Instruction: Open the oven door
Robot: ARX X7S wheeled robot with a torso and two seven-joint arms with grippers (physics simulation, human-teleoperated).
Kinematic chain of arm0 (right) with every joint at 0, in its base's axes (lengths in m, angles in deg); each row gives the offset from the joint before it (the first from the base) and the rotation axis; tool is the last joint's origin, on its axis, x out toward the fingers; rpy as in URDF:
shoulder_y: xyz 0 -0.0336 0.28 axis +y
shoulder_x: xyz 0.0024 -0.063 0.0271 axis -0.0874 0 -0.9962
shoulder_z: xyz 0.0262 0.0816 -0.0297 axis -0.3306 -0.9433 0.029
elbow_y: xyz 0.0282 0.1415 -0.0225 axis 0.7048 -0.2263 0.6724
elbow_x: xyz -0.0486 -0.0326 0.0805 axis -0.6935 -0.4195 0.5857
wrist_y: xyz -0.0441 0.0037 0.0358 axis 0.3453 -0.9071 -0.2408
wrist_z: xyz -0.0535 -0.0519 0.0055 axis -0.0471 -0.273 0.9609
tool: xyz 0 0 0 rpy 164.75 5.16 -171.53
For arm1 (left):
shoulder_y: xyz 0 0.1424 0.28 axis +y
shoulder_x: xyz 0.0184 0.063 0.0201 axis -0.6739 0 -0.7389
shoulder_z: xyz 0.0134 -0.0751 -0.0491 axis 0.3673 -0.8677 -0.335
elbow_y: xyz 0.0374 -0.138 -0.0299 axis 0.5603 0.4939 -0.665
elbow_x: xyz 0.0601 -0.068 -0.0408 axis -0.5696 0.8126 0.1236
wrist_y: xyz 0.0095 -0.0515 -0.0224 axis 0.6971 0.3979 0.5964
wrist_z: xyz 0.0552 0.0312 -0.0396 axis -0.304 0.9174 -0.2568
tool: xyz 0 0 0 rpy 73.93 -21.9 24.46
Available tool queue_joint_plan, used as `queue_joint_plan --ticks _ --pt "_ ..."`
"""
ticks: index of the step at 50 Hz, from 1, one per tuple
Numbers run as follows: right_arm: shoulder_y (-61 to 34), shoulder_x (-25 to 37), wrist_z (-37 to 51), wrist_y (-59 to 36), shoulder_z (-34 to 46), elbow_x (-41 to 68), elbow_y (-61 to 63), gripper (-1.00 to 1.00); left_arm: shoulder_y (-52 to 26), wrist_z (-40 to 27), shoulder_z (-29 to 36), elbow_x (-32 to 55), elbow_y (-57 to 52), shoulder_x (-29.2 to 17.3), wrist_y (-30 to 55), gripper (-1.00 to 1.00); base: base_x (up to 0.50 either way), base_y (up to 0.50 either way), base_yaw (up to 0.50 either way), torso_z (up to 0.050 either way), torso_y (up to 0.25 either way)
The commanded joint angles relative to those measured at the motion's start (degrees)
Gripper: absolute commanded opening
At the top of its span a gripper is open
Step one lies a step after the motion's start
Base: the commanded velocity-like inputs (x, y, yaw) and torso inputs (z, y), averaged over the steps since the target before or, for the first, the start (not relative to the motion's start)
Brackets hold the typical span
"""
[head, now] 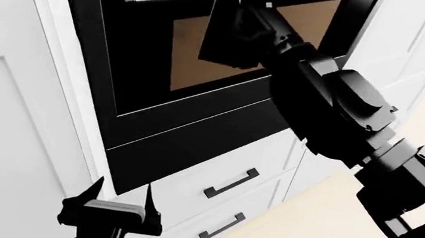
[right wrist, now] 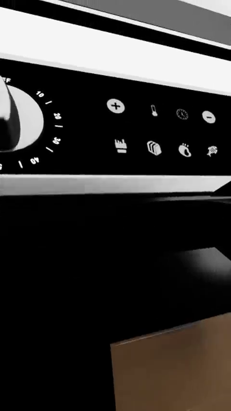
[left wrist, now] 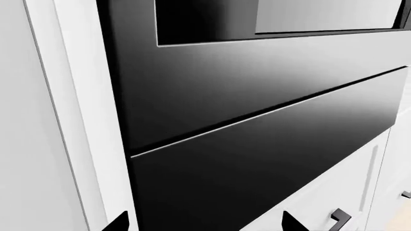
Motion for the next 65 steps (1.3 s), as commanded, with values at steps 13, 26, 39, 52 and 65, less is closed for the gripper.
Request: queue_joint_plan --ticks 13,26,39,52,65 --pt "5.1 13.3 6.2 -11.5 0.1 -15.2 31.3 -1.00 0.6 -0.6 1.2 -1.1 0.1 0.0 -0.6 1.00 0.00 0.00 0.00 0.001 0.005" --pt "8.8 18.1 7.2 -15.4 1.5 -21.1 39.4 -1.00 1.0 -0.9 1.6 -1.1 -0.7 -0.3 -0.5 1.00 0.00 0.00 0.00 0.001 0.004" --pt "16.6 23.5 12.8 -21.9 0.9 -27.7 49.5 -1.00 1.0 -1.1 2.1 -1.5 -0.2 -0.2 -0.9 1.00 0.00 0.00 0.00 0.001 0.005" --pt "24.0 26.5 18.8 -28.1 0.4 -34.0 56.9 -1.00 1.5 -1.4 2.5 -1.6 -0.8 -0.5 -1.0 1.00 0.00 0.00 0.00 0.001 0.005" --pt "32.8 30.2 24.9 -33.0 0.2 -37.1 61.6 -1.00 1.7 -1.7 2.9 -1.9 -1.3 -0.7 -0.9 1.00 0.00 0.00 0.00 0.001 0.004"
